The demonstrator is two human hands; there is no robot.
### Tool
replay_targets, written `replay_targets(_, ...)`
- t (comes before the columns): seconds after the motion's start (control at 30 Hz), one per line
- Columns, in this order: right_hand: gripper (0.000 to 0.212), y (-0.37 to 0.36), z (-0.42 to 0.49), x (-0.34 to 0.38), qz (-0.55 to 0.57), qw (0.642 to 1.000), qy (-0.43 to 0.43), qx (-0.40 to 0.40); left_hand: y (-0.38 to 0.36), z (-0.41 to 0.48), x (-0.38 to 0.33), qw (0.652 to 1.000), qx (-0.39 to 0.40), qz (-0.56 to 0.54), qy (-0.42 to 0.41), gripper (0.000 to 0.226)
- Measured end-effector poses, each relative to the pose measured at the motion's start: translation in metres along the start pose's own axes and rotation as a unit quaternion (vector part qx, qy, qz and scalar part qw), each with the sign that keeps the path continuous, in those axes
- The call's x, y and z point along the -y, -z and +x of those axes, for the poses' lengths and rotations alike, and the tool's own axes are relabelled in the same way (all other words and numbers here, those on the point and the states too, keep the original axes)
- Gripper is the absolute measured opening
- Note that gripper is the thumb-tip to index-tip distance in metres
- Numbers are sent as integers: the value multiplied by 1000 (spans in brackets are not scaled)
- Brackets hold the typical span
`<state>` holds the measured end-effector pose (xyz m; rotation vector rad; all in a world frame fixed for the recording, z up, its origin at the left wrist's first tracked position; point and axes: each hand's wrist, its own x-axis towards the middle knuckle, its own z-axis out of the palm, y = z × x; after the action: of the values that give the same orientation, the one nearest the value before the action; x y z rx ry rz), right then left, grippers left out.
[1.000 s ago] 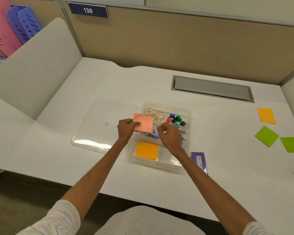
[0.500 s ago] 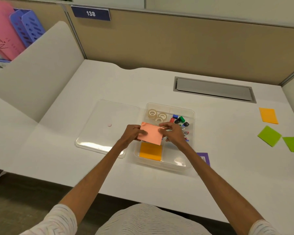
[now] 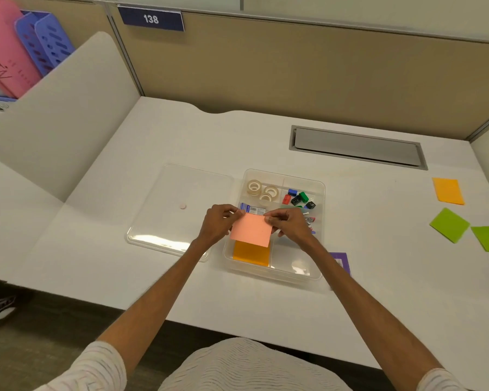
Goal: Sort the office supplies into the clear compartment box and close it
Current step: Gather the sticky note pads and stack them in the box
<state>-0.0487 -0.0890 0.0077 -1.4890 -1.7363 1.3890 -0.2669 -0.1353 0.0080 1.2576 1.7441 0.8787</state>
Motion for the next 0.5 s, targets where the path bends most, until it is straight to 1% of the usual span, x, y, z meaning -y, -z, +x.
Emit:
replay_targets(0.13,21,1,0,-3,-9,1000,-2,5,2,-2,-1,995,26,90,-28,27)
replay_targets(0.27,22,1,-1,-5,-19,1000,-8,17,2,-2,-7,987,26,151,-38,20)
replay_targets(0.5,20,1,-6,-5,-16,1000,5,12,1,-2,-16,974,32,218,-62,38)
